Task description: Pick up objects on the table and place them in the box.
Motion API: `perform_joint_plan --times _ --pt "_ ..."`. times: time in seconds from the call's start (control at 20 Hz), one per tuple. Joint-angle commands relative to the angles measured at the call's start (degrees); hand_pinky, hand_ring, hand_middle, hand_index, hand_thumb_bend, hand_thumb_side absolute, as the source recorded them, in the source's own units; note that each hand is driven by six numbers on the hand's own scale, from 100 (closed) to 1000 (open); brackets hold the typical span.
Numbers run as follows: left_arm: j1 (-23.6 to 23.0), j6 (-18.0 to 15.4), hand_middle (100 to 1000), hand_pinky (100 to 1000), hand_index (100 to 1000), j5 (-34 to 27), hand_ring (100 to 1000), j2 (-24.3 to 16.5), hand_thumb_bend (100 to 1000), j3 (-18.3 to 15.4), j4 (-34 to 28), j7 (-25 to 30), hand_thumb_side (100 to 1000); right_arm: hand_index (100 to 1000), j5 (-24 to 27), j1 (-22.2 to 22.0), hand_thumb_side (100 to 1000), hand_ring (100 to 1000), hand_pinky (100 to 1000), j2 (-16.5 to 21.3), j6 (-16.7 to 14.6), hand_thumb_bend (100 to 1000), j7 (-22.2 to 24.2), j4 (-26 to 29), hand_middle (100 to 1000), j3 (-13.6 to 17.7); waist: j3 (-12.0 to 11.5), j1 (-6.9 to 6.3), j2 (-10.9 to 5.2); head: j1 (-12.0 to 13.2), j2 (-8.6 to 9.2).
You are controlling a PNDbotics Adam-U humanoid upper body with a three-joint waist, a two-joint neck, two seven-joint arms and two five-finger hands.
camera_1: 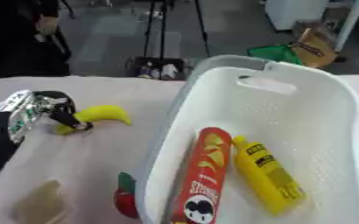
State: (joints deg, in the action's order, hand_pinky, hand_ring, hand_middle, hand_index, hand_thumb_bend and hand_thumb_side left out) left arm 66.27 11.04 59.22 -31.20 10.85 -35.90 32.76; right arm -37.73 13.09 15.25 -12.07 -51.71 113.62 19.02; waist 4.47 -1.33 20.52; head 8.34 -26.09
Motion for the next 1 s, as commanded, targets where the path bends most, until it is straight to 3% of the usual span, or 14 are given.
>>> perform_joint_plan --times 0.05,0.3,0.35,0.55,1.0 --pt "0.3 0.5 676 786 784 0.5 769 -0.3 388 -0.2 0.4 -1.2 672 671 0.2 0.3 730 541 762 0.6 -0.4 100 -0.3 1.0 523 0.3 0.0 0.23 -0.76 0.2 0.82" --pt "0.1 1.5 658 777 775 1.6 756 -0.1 345 0.1 0.5 -3.8 699 671 0.2 0.2 730 541 762 0.6 -0.4 100 -0.3 1.0 523 0.3 0.0 0.25 -0.72 0.2 0.82" --pt "0.2 1.7 645 769 769 1.8 748 -0.1 280 0.1 0.5 -4.2 722 671 0.2 0.2 731 541 762 0.6 -0.4 100 -0.3 1.0 523 0.3 0.0 0.24 -0.74 0.2 0.82" --pt "0.2 2.3 628 761 761 2.1 738 -0.1 230 0.1 0.5 -5.5 723 671 0.2 0.3 732 542 763 0.6 -0.4 100 -0.3 1.0 523 0.3 -0.1 0.21 -0.78 0.2 0.89" --pt "0.1 2.1 610 751 747 1.6 724 -0.2 199 0.4 -0.2 -6.2 735 672 0.3 0.2 731 542 763 0.6 -0.3 100 -0.3 1.0 523 0.4 -0.1 0.18 -0.84 0.2 0.85"
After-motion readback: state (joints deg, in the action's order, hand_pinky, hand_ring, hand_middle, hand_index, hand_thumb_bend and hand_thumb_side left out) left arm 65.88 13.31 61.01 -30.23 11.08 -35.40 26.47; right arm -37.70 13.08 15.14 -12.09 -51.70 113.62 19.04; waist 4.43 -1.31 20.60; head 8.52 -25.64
